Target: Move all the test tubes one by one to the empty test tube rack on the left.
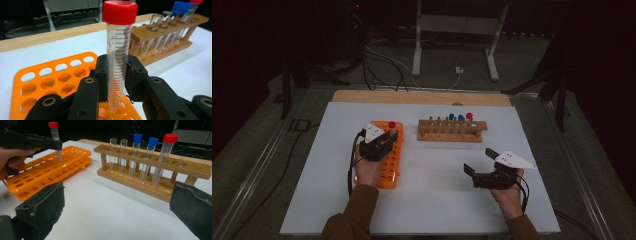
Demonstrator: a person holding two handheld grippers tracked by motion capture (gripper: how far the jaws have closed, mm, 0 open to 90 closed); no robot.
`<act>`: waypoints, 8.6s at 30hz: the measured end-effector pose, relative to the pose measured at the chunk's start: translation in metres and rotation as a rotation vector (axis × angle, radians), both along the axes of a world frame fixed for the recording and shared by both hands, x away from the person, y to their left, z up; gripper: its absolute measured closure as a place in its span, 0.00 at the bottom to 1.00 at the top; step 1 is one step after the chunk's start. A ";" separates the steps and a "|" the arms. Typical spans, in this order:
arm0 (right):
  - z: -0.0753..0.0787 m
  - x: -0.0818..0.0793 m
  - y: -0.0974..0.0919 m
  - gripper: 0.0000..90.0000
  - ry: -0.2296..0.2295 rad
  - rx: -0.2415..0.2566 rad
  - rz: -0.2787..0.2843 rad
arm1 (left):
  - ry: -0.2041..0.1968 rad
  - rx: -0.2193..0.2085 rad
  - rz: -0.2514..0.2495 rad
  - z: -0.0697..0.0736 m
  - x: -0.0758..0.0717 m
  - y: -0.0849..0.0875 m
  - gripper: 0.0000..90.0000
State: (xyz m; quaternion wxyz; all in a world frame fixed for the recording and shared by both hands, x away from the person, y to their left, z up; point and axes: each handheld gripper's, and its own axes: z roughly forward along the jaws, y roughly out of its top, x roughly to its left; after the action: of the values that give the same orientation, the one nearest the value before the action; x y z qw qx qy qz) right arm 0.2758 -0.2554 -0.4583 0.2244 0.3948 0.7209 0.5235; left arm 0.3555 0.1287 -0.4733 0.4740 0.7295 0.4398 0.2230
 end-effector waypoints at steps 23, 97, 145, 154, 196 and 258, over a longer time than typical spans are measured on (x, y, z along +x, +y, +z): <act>0.000 0.000 0.000 0.00 0.002 -0.005 0.010 | 0.181 0.163 -0.015 -0.005 0.004 -0.011 0.83; -0.002 0.138 0.014 0.64 0.111 -0.083 -0.239 | -0.094 -0.121 0.071 0.006 -0.083 0.034 0.01; 0.062 0.110 0.020 0.83 -0.010 -0.046 -0.139 | -0.147 -0.070 0.028 0.026 -0.077 0.022 0.01; 0.069 0.092 0.037 0.83 0.015 -0.009 -0.036 | -0.160 -0.071 -0.010 0.040 -0.067 0.000 0.01; 0.055 0.041 0.115 0.82 0.079 -0.007 0.287 | -0.098 -0.003 -0.259 0.039 -0.053 -0.076 0.59; 0.020 0.024 0.032 0.00 0.029 0.035 0.052 | -0.089 0.004 -0.093 0.017 -0.034 -0.006 0.83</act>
State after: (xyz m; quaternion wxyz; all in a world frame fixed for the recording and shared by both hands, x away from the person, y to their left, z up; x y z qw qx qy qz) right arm 0.3000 -0.2238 -0.4383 0.1934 0.3874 0.7247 0.5360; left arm 0.3213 0.1227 -0.4561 0.5014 0.7395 0.3836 0.2337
